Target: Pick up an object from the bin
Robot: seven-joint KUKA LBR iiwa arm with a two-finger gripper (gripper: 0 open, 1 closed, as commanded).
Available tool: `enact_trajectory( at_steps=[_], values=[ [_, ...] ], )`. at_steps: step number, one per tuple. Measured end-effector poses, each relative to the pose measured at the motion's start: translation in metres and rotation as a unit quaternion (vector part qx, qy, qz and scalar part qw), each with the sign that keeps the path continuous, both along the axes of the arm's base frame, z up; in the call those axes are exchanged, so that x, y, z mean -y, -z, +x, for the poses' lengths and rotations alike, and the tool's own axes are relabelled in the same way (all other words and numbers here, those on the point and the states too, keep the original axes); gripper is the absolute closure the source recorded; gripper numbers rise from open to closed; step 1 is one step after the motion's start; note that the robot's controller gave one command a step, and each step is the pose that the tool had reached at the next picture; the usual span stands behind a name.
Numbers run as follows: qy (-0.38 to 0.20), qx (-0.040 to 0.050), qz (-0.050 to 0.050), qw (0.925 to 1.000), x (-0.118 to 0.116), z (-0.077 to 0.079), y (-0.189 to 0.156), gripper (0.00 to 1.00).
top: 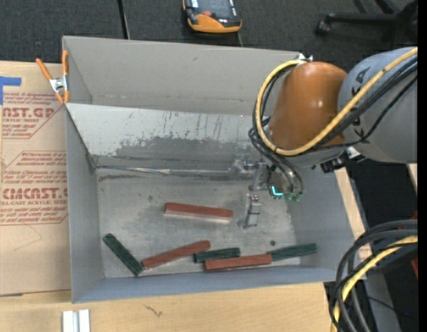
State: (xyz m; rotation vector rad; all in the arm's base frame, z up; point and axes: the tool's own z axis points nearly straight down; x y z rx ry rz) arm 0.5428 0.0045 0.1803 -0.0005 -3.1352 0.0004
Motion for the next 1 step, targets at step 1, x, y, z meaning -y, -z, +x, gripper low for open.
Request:
enact_trajectory(
  at_steps=[1],
  values=[
    [0.000, 0.0038, 0.000, 1.0000, -0.0001, 0.0018, -0.0041, 0.00]
  ],
)
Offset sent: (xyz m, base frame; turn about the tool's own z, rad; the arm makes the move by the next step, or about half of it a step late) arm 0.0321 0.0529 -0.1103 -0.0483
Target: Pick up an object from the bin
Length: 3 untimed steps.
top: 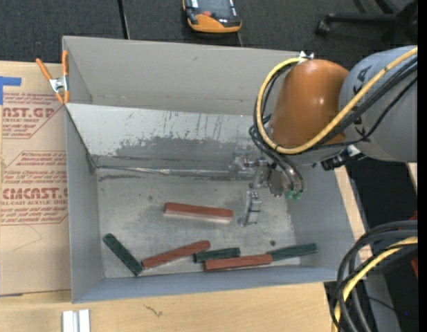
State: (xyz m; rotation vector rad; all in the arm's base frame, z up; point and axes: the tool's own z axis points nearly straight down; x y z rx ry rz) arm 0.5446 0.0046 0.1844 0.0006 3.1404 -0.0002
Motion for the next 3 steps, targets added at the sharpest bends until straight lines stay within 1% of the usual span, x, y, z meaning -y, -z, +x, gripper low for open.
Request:
enact_trajectory(
  at_steps=[1, 2, 3],
  values=[
    [-0.014, 0.0032, 0.000, 0.9999, -0.032, 0.020, 0.066, 0.00],
    [0.004, -0.0021, 0.001, 1.0000, -0.042, 0.023, 0.106, 0.00],
    [0.012, 0.0005, 0.001, 0.9999, -0.046, 0.019, 0.084, 0.00]
  ],
)
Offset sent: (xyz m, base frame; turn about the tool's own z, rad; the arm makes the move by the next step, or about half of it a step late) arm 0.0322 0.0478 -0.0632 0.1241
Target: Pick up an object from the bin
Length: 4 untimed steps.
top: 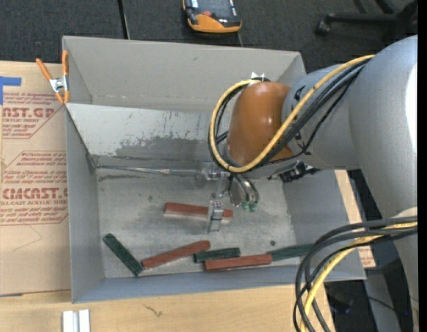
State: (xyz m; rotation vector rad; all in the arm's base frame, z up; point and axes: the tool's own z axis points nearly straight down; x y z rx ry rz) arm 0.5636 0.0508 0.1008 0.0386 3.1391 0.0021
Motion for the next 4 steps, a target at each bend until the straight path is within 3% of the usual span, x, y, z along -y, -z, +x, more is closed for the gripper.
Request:
enact_trajectory(
  at_steps=[1, 2, 4],
  values=[
    [-0.008, -0.0011, -0.001, 1.0000, 0.003, 0.004, 0.024, 0.00],
    [0.071, -0.0006, 0.000, 0.9975, -0.017, -0.018, 0.030, 1.00],
    [0.071, -0.0024, 0.000, 0.9975, -0.017, -0.020, 0.027, 1.00]
  ],
)
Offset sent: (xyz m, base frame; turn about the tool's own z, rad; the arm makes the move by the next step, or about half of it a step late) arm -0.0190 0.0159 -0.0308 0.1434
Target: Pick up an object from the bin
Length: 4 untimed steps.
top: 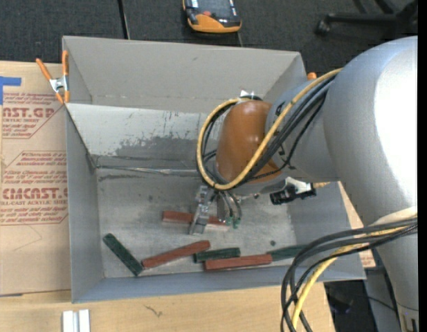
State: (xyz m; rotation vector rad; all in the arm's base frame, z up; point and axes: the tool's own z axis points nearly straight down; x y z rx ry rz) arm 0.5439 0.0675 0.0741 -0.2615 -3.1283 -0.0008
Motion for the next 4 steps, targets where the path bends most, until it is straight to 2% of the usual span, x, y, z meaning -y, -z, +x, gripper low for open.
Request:
enact_trajectory(
  at_steps=[1, 4],
  values=[
    [0.000, -0.0044, 0.000, 1.0000, 0.000, -0.003, -0.019, 1.00],
    [0.000, 0.0017, 0.000, 1.0000, 0.000, 0.000, -0.088, 1.00]
  ],
)
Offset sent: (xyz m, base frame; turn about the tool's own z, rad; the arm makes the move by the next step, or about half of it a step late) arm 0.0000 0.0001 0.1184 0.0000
